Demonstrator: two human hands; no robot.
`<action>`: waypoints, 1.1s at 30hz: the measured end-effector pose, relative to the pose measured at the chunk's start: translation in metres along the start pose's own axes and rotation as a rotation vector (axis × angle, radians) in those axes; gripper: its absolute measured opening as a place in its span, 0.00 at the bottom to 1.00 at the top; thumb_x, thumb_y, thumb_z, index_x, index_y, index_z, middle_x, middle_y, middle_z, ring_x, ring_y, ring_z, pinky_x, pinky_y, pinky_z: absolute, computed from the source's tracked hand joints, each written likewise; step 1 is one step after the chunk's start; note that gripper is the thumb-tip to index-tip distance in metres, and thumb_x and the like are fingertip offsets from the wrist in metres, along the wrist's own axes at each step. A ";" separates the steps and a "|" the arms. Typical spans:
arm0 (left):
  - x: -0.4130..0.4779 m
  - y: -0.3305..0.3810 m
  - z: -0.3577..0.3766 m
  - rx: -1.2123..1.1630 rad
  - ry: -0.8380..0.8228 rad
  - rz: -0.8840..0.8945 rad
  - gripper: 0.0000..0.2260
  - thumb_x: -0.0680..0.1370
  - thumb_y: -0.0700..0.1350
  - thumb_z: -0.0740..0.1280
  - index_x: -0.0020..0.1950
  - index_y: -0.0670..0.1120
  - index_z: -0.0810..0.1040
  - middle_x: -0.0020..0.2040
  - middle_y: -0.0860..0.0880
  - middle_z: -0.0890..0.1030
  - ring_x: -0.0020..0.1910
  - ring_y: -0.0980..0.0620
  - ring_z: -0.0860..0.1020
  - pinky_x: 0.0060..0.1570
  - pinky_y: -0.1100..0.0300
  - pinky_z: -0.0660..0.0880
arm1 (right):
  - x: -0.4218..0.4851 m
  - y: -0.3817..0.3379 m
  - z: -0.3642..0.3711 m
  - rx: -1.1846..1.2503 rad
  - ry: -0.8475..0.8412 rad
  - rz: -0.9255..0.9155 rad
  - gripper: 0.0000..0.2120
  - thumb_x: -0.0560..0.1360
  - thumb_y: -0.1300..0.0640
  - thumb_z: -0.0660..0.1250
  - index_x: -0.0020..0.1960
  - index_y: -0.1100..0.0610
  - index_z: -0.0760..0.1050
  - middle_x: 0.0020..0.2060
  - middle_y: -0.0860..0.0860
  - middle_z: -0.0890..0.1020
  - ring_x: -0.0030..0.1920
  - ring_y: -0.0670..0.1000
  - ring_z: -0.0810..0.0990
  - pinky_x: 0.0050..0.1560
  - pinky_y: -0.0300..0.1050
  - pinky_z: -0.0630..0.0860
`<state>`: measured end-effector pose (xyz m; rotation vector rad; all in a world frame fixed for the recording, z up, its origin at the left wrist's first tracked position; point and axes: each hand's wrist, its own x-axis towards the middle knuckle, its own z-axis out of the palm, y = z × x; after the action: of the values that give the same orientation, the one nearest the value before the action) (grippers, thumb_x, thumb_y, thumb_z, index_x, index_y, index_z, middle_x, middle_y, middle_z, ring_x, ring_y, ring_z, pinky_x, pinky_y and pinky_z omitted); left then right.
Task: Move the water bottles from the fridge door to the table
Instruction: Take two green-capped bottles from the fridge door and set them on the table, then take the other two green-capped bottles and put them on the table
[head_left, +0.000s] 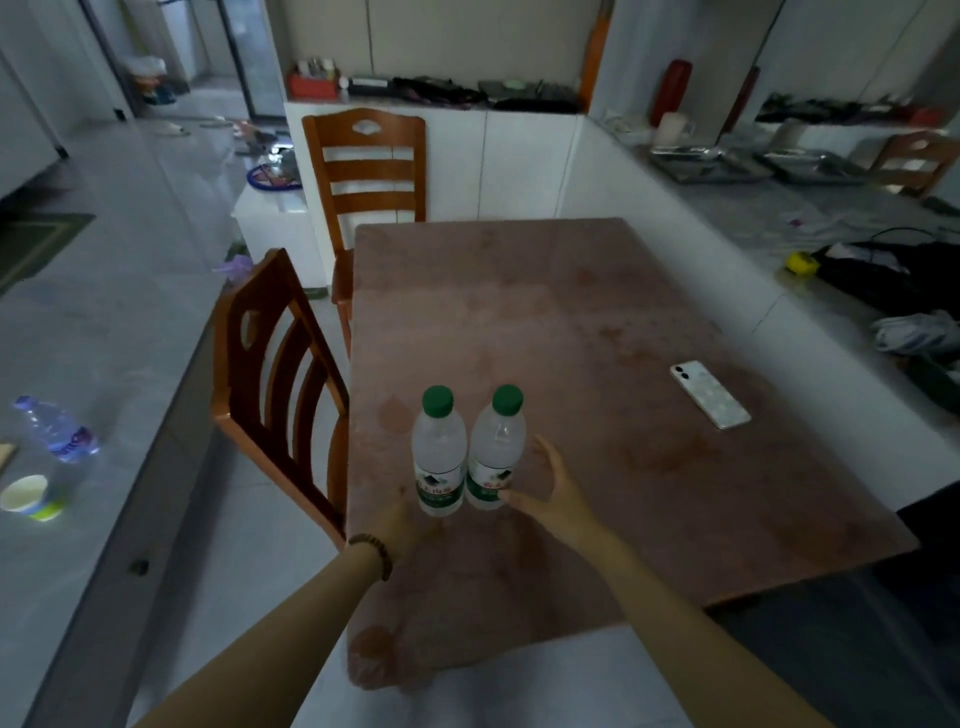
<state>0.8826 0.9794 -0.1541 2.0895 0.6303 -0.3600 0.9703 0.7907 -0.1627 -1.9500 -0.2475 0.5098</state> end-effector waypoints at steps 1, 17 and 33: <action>-0.003 -0.002 0.000 0.038 -0.042 -0.025 0.23 0.76 0.43 0.67 0.69 0.39 0.65 0.65 0.42 0.72 0.63 0.43 0.71 0.55 0.59 0.69 | -0.011 -0.002 -0.007 0.008 0.038 0.017 0.43 0.68 0.49 0.75 0.74 0.47 0.55 0.74 0.49 0.60 0.73 0.49 0.60 0.69 0.47 0.63; -0.271 0.197 0.032 0.352 -0.011 1.448 0.31 0.75 0.65 0.54 0.73 0.47 0.61 0.72 0.47 0.66 0.71 0.47 0.63 0.69 0.50 0.60 | -0.432 -0.137 -0.085 -0.799 0.998 0.053 0.34 0.74 0.36 0.60 0.75 0.46 0.54 0.77 0.46 0.54 0.77 0.49 0.44 0.76 0.54 0.43; -0.787 0.104 0.112 0.007 -0.414 2.219 0.30 0.74 0.66 0.50 0.69 0.51 0.69 0.68 0.53 0.72 0.67 0.53 0.67 0.65 0.58 0.62 | -0.988 -0.167 0.066 -1.154 1.488 0.523 0.31 0.73 0.36 0.58 0.73 0.45 0.59 0.75 0.44 0.59 0.76 0.49 0.55 0.74 0.48 0.55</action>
<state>0.2874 0.6018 0.2271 1.4548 -1.8451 0.5040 0.0726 0.5262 0.2010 -2.9018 1.1692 -1.0960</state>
